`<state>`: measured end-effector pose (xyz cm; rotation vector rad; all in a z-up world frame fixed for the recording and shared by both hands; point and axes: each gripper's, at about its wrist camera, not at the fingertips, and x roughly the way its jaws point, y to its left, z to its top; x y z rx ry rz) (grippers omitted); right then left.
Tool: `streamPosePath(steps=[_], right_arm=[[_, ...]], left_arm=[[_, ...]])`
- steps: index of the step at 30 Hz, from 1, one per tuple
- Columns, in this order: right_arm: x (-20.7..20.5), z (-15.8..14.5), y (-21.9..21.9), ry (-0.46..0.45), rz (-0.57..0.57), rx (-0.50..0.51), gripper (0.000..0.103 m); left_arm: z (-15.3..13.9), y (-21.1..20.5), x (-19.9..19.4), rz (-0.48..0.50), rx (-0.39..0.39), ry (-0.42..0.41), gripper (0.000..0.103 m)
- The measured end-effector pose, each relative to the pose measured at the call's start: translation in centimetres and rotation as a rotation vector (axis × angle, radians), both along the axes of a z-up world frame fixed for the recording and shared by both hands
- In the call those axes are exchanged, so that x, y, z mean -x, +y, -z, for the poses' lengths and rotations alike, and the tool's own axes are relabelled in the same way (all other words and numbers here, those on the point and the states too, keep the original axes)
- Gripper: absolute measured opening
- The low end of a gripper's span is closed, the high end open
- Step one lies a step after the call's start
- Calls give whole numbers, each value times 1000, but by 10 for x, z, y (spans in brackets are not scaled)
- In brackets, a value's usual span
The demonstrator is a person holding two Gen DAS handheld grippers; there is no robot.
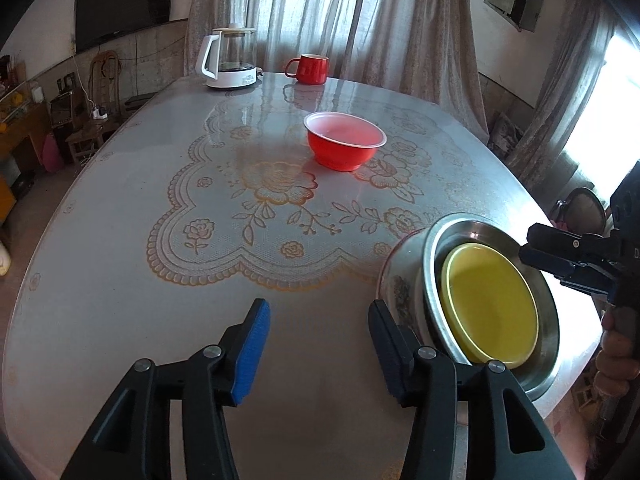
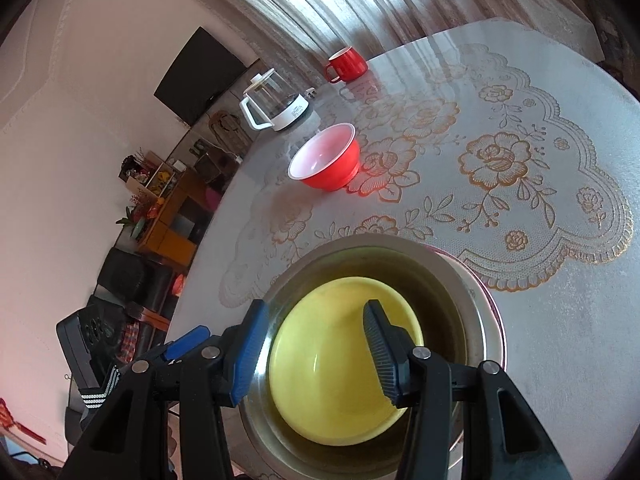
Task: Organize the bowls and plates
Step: 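Move the right tool to the red bowl and close on its rim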
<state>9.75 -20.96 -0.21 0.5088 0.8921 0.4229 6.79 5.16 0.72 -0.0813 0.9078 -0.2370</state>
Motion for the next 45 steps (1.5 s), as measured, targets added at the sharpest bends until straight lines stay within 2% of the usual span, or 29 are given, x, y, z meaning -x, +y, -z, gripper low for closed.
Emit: streamPosePath(steps=[4, 9, 13, 15, 19, 21, 25, 34, 38, 41, 43, 45], right_arm=[[-15, 3, -4, 30, 9, -47, 50], [-39, 1, -3, 58, 10, -66, 51], [-61, -1, 3, 72, 7, -77, 51], [-74, -2, 6, 80, 2, -86, 51], [-101, -3, 13, 100, 4, -98, 51], [-115, -2, 15, 116, 9, -103, 51], [-140, 0, 18, 143, 17, -92, 51], [-194, 10, 20, 208, 72, -78, 51], [-211, 18, 26, 231, 74, -60, 51], [-219, 24, 29, 240, 82, -54, 51], [-224, 26, 30, 245, 80, -49, 51], [-228, 29, 30, 245, 81, -39, 51]], left_arm=[[4, 13, -14, -19, -6, 17, 54], [12, 35, -44, -60, 70, 93, 54], [12, 47, -68, -89, 131, 109, 54], [11, 51, -80, -102, 162, 101, 61], [9, 53, -105, -107, 202, 78, 69], [9, 53, -119, -116, 218, 77, 77], [8, 52, -142, -112, 280, 77, 77], [13, 36, -198, -106, 342, 129, 72], [16, 33, -220, -115, 383, 155, 65], [17, 27, -235, -107, 400, 167, 52], [19, 23, -243, -104, 410, 182, 49], [22, 19, -250, -102, 412, 191, 39]])
